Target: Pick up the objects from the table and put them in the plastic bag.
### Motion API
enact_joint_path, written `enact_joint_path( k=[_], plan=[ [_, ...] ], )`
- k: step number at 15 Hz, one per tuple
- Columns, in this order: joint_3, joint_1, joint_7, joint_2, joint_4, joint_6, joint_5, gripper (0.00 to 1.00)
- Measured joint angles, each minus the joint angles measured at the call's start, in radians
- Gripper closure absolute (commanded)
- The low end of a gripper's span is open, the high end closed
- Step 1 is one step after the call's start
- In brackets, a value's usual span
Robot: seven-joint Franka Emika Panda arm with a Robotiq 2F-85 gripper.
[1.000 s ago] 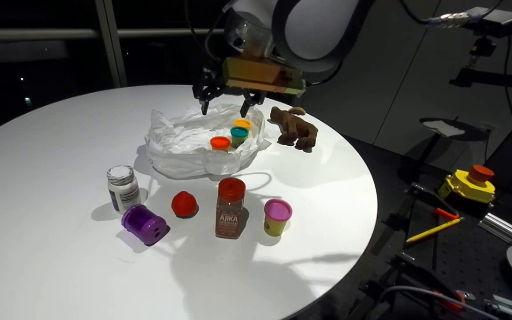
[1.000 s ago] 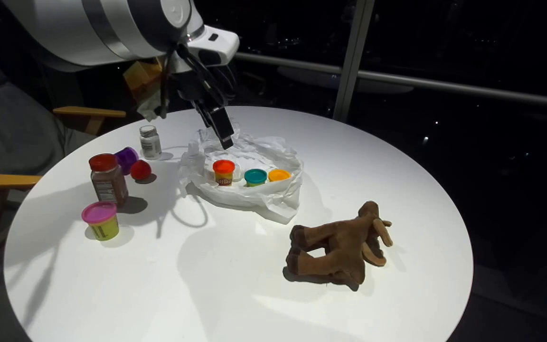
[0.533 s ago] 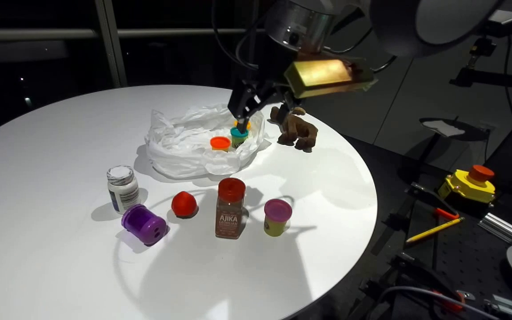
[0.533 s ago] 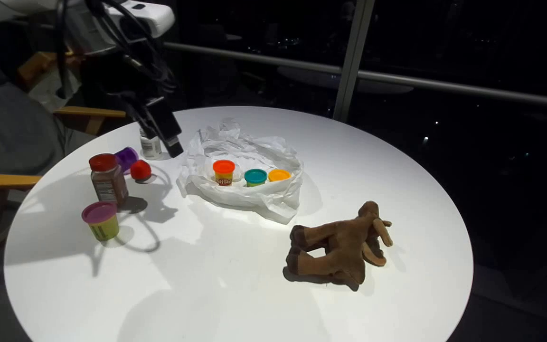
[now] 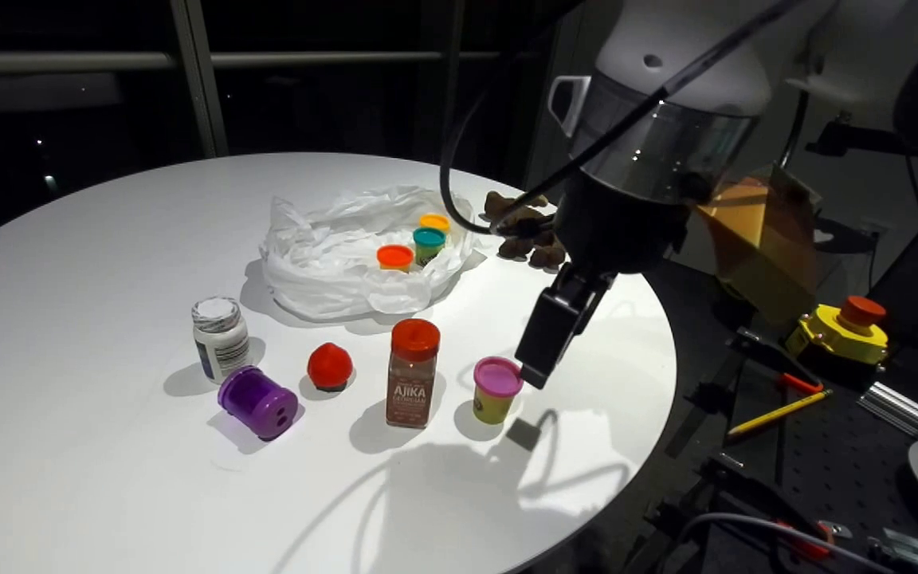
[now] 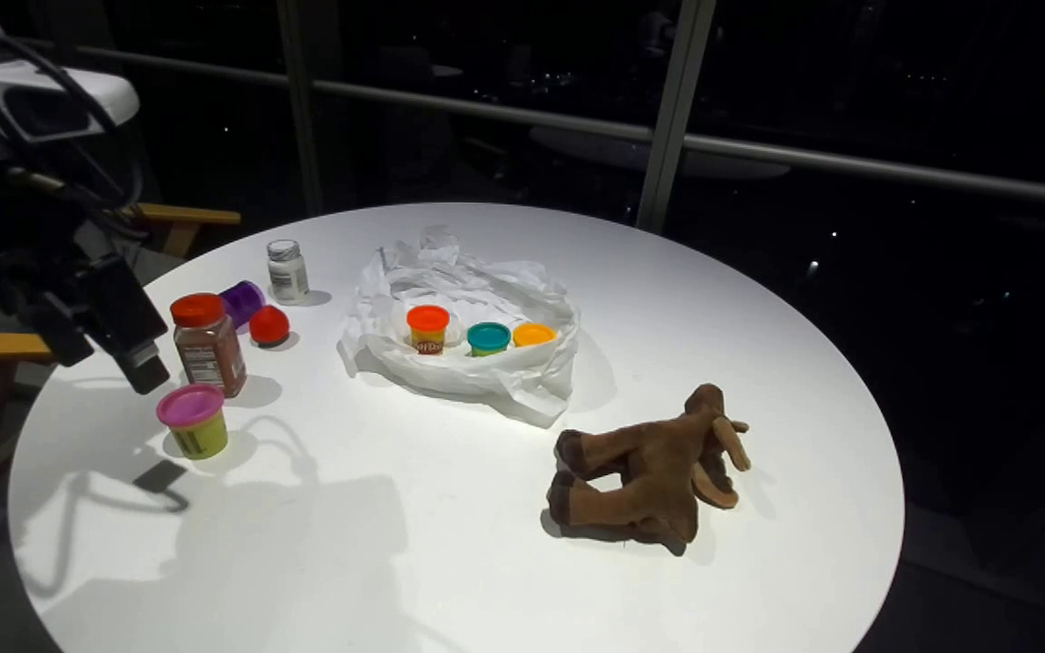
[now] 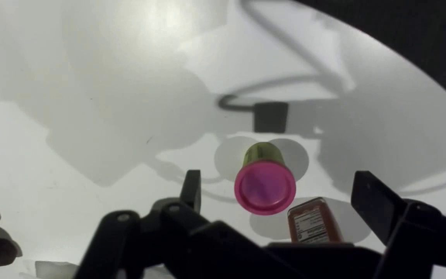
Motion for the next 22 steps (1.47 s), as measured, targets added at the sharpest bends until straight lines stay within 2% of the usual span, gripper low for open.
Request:
enact_joint_path(
  k=[2, 3, 9, 19, 21, 22],
  plan=[
    [0.090, -0.062, -0.071, 0.007, -0.008, 0.034, 0.040, 0.00],
    [0.103, -0.072, -0.090, 0.013, -0.008, 0.055, 0.043, 0.00],
    [0.096, -0.091, -0.170, 0.115, 0.022, 0.129, 0.049, 0.00],
    [0.094, -0.164, -0.217, 0.275, 0.140, 0.137, 0.049, 0.00],
    [0.094, -0.177, -0.219, 0.289, 0.154, 0.137, 0.049, 0.27],
    [0.093, -0.182, -0.221, 0.293, 0.158, 0.137, 0.049, 0.34]
  ],
)
